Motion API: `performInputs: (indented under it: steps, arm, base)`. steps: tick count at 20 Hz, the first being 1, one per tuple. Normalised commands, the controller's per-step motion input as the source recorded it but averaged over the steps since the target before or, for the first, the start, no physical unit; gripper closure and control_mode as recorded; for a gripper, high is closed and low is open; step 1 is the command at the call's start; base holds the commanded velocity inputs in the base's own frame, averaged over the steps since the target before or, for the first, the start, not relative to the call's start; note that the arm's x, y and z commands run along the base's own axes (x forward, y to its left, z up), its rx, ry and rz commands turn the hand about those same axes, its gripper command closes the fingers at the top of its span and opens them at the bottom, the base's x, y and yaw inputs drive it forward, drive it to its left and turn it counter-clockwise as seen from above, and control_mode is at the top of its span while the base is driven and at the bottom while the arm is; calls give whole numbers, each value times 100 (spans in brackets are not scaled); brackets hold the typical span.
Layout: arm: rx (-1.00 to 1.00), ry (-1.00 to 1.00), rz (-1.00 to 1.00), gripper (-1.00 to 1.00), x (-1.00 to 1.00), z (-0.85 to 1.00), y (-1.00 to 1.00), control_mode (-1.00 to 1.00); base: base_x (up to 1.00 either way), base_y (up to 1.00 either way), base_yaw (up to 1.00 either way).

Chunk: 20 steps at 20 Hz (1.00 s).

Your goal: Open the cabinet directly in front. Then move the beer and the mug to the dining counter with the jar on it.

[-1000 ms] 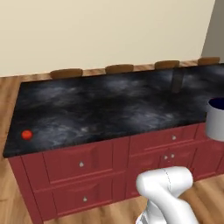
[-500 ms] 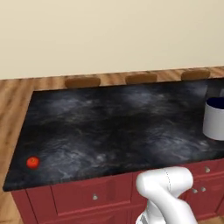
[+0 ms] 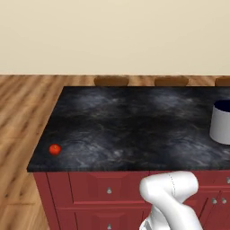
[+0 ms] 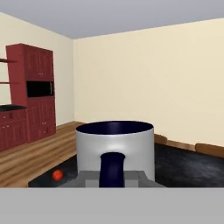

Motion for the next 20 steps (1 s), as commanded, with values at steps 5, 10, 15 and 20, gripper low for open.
performInputs:
  steps: [5,10,15,20]
  arm:
    - [0,0,0,100,0,0,0,100]
    - [0,0,0,100,0,0,0,100]
    - [0,0,0,100,0,0,0,100]
    - [0,2,0,100,34,-4,0,-100]
  base:
    - [64,28,-1]
    - [76,16,-1]
    - [9,0,0]
    - [0,0,0]
